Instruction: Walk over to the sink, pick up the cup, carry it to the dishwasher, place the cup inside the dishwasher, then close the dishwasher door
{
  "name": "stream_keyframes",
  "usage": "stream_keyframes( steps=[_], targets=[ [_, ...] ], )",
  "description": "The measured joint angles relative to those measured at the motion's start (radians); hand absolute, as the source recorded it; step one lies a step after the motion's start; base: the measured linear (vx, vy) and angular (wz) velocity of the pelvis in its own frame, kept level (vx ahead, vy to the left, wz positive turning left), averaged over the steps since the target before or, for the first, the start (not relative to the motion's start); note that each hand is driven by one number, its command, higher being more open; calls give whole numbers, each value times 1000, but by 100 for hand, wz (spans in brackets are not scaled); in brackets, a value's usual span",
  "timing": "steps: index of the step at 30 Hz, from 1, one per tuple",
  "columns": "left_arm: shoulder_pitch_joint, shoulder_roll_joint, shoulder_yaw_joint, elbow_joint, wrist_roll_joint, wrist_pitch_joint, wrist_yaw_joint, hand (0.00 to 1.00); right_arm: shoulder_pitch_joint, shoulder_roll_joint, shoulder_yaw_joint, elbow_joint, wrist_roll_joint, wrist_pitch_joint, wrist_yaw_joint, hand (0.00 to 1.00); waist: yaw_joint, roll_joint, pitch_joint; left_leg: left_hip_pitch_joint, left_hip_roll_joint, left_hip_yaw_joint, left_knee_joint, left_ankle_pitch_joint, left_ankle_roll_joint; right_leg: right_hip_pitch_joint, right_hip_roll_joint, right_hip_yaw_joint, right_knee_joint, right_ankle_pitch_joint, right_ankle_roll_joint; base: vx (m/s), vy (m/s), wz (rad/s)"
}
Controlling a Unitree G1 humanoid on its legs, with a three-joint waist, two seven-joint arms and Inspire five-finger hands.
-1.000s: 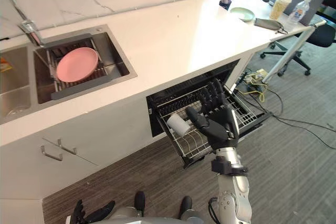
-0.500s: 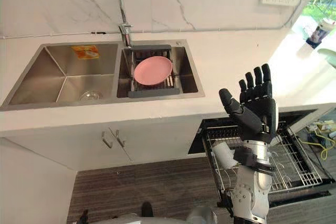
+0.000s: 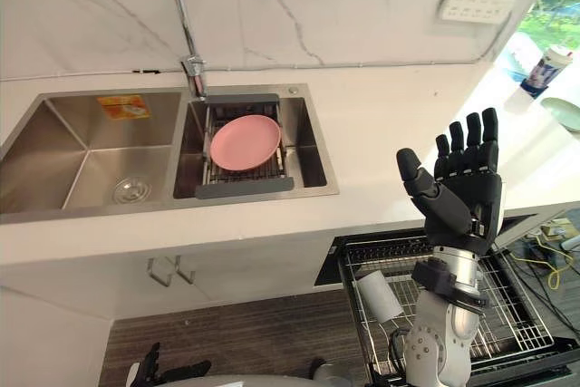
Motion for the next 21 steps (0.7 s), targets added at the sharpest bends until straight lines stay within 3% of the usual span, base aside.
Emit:
stream_keyframes(
  steps=[2,4,7,8,10,12,13,14,16,21],
  targets=[
    [-1,0,-1,7,1,-3,4,100,6,0,0,0,0,0,4,100,-1,4,3,-5,9,5,32,-22,-2,10,7,7,-8,1,-1,12,-15,-18],
    [-1,-5,7,27,7,-9,15,100,15,0,19,1,3,0,12,100,3,15,12,-54,39,25,175,-82,-37,27,20,15,-25,-14,-9,-22,-32,-10],
    [-2,-32,58,6,-58,-31,34,100,33,-9,50,-34,6,-1,33,100,8,24,21,-235,108,74,573,-110,-55,77,17,10,-59,-12,-27,-21,-15,2],
    [3,-46,60,6,-61,-32,40,100,22,-24,49,-34,6,-4,42,100,21,35,22,-243,103,88,516,-126,-35,88,7,25,-65,-12,-28,-8,44,-21],
    [18,-56,64,2,-61,-40,43,100,-4,-41,51,-24,9,-3,45,100,27,40,23,-267,81,75,383,-124,-29,87,-11,50,-75,-12,-27,41,104,-40],
    [35,-70,81,4,-62,-53,47,100,-4,-48,57,-22,10,-4,49,100,28,47,18,-268,70,51,275,-56,-31,90,-15,75,-98,-12,-26,123,158,-49],
    [46,-72,84,19,-61,-53,47,100,-4,-48,70,-22,10,-7,49,100,28,53,8,-248,52,56,236,-1,15,96,-25,95,-115,-7,-20,208,199,-51],
    [47,-71,85,35,-61,-49,46,100,-3,-47,82,-24,9,-9,54,100,25,42,4,-237,31,72,226,15,26,107,-45,102,-128,8,-3,267,222,-43],
    [41,-68,90,36,-61,-43,47,100,-7,-47,91,-29,10,-10,59,100,26,35,-3,-229,2,95,224,7,45,108,-77,110,-129,12,33,225,172,-17],
    [4,-62,84,33,-58,-46,46,100,-9,-46,90,-27,8,-9,66,100,37,36,-7,-146,-43,83,148,-6,66,90,-113,89,11,-7,70,195,145,8]
  ],
)
